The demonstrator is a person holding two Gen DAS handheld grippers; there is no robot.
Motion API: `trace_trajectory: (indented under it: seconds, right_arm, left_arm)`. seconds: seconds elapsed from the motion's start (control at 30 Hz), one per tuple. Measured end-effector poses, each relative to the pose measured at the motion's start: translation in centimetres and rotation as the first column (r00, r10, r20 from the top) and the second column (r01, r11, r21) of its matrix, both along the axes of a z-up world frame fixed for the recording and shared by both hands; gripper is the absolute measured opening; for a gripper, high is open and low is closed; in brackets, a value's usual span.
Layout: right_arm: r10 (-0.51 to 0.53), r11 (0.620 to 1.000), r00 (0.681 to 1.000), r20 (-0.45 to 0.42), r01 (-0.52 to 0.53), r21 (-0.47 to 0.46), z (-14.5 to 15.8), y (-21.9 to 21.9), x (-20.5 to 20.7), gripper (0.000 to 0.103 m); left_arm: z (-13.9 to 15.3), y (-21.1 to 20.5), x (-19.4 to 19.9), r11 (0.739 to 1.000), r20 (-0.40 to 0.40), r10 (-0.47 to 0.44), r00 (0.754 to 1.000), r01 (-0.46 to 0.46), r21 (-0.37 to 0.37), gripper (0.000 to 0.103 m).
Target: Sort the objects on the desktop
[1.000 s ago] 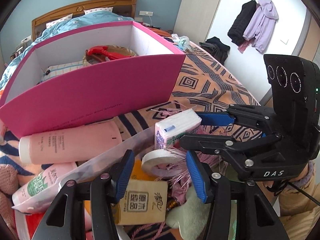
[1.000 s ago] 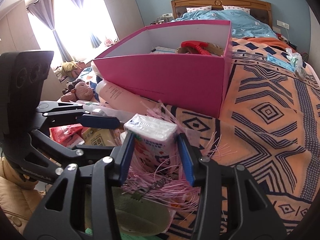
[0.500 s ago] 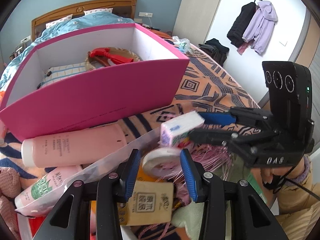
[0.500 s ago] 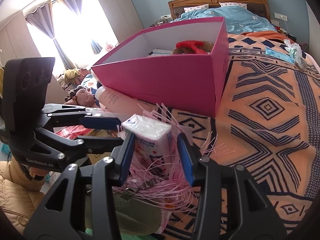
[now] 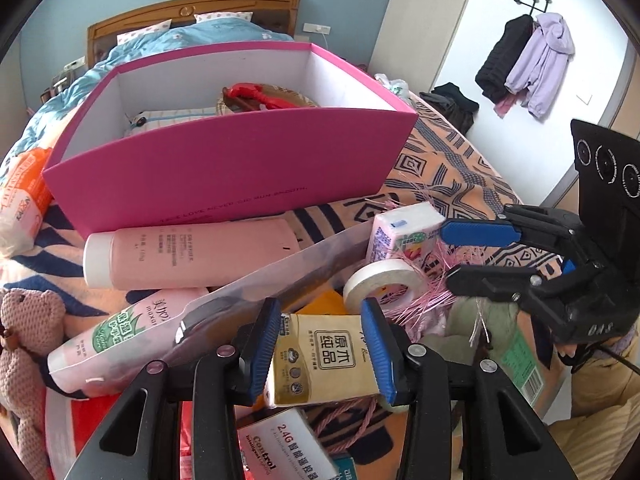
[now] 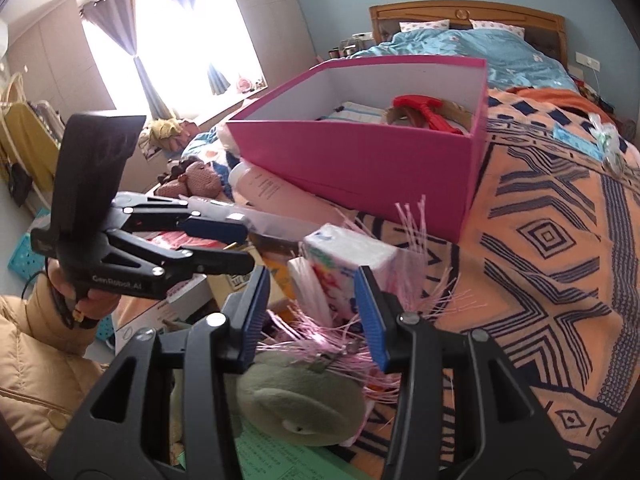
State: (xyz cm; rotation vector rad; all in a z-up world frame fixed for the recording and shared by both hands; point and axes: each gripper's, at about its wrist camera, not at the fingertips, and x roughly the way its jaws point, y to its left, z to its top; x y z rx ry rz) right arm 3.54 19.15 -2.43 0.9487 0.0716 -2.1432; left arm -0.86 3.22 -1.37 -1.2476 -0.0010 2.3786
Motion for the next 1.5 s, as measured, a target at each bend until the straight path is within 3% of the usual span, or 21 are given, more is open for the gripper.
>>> trace_trajectory:
  seconds: [0.23,0.63,0.73,0.77,0.83,1.03,1.33,1.5]
  right_arm:
    - [0.092,0.994,0.996,-0.013,-0.091,0.059,0.3,-3.3,0.3,0.038]
    - [0.022,0.984,0.998,0.060,-0.032,0.175,-2.4,-2.9,-1.3,0.037]
    - [0.021,0.977,0.999,0.044,-0.030,0.210,-2.9,-3.3,-1.4,0.025]
    - [0.027,0.977,0.998,0.049,-0.036,0.208,-3.0,-3.4,-1.4,0.016]
    - [0.021,0.978,0.999,0.035,-0.028,0.205,-2.8,-3.3,-1.4,0.016]
    - [0.005,0.995,1.000,0.014,-0.007,0.100,-1.1,-1.6,-1.4,0.015]
    - [-0.017,0.999,0.999,-0.038,0.016,-0.045,2.7,-0.9,-2.0,0.015]
    - [-0.013,0.994,0.999,-0.041,0.008,-0.105,3.9,-0.5,-2.5,0.015]
  left_arm:
    - [-0.6,1.6,-0.6,0.998,-0.002,-0.015,1.000,0.015,-0.055,0.042]
    - [-1.3,2.5,-1.5,0.995,0.022,-0.055,0.998,0.057,-0.084,0.044]
    - [-1.2,2.4,-1.5,0.996,0.026,-0.055,0.998,0.056,-0.076,0.044]
    - [-1.2,2.3,-1.4,0.996,0.028,-0.054,0.998,0.056,-0.072,0.044]
    - [-1.1,2.1,-1.3,0.996,0.029,-0.052,0.998,0.054,-0.066,0.044]
    - [-0.7,1.6,-1.4,0.998,0.046,-0.055,0.997,0.056,-0.015,0.044]
    - [1.9,0.8,-2.1,0.987,0.036,-0.071,0.997,0.065,0.147,0.044]
    - [3.8,1.2,-2.6,0.985,-0.014,-0.075,0.997,0.077,0.156,0.043]
